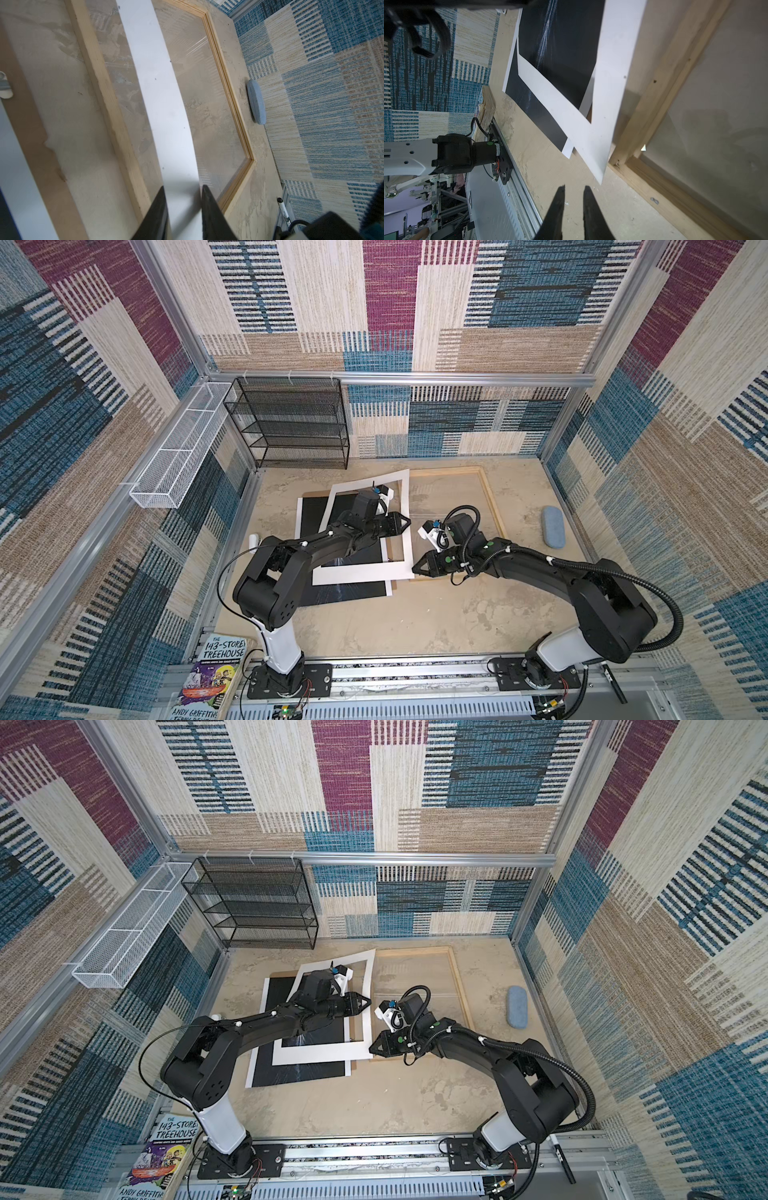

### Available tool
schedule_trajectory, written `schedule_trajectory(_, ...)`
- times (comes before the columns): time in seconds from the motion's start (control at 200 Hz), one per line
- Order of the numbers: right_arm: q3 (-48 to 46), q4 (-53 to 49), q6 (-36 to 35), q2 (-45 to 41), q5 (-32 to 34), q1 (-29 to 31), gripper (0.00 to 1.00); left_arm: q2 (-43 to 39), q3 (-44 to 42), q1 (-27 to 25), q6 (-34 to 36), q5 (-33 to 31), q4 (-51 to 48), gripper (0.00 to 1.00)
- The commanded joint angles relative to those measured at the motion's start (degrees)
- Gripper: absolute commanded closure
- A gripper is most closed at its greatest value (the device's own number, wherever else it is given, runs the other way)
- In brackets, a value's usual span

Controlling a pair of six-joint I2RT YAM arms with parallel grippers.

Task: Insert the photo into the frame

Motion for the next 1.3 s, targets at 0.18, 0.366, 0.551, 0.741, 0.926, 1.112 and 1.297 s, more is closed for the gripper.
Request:
schedule_trajectory(0.18, 0.7, 0.7, 0.2, -2.7, 4.7, -1.0, 0.67, -0.7, -0.4, 0.0, 0.3, 1.6, 1.5, 0.72)
schedule_trajectory(0.366, 2.5, 5.3, 1.8, -5.4, 5.9, -7.6, 0.51, -0.7, -0.8, 0.0, 0.1, 1.8, 2.2, 0.72)
schedule_trajectory(0.551, 9.8, 10.6, 3.4, 1.6, 4.3, -10.8, 0.44, -0.6, -0.9, 0.0, -0.3, 2.3, 3.0, 0.72)
schedule_trajectory(0.741, 18.8, 11.0, 6.0, 11.9, 2.8, -11.3, 0.40, -0.8, -1.1, 0.0, -0.3, 2.7, 3.2, 0.72)
schedule_trajectory(0.926, 22.8, 13.1, 8.6, 18.2, -0.7, -11.3, 0.40, -1.2, -1.6, 0.0, -0.4, 2.8, 3.4, 0.73)
schedule_trajectory(1.112, 24.4, 14.9, 10.4, 21.3, -3.2, -11.3, 0.49, -1.2, -1.6, 0.0, -0.3, 2.9, 3.6, 0.73)
schedule_trajectory(1.297, 24.8, 17.8, 12.3, 22.9, -5.4, -11.3, 0.58, -1.1, -1.9, 0.0, -0.5, 3.1, 3.8, 0.73)
